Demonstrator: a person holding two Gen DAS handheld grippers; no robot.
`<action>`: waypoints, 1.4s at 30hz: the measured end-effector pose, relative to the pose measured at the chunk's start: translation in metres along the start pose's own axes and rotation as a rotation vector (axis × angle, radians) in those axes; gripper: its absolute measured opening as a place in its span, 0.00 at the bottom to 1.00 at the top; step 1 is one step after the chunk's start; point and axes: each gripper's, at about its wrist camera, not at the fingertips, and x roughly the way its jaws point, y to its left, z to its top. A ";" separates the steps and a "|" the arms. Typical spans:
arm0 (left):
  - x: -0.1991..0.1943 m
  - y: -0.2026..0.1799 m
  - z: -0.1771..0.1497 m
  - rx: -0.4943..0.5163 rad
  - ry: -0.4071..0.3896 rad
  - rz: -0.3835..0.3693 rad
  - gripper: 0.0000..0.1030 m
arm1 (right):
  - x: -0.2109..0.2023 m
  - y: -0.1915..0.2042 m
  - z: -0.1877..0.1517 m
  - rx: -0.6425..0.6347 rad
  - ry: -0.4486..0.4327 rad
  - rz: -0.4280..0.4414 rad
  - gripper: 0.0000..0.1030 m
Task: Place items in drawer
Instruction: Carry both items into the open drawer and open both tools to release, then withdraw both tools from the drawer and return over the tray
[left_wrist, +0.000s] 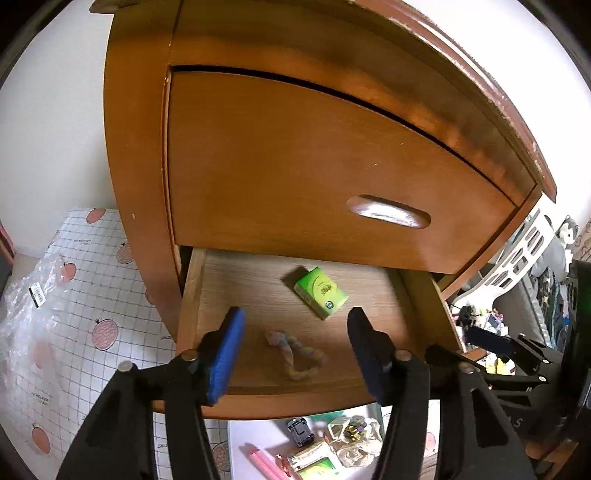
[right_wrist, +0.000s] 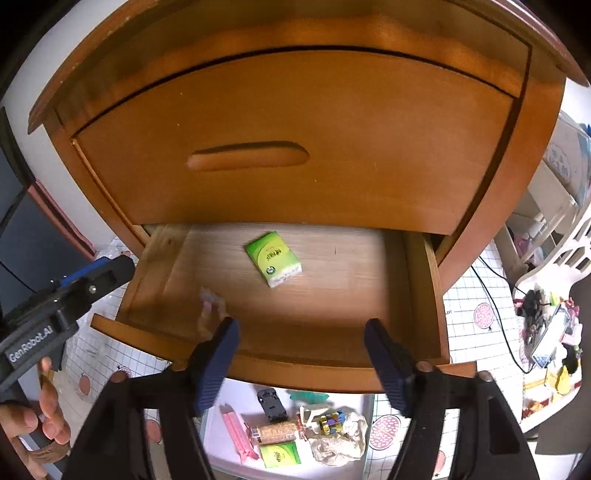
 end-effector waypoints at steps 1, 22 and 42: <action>0.000 0.000 0.000 0.000 0.004 0.010 0.59 | 0.003 -0.001 -0.001 -0.001 0.001 -0.005 0.80; -0.019 0.001 -0.010 -0.007 -0.071 0.073 1.00 | -0.005 -0.013 -0.012 0.045 -0.047 -0.020 1.00; -0.073 -0.018 -0.127 0.146 -0.165 -0.053 1.00 | -0.021 -0.015 -0.134 0.006 -0.146 0.012 1.00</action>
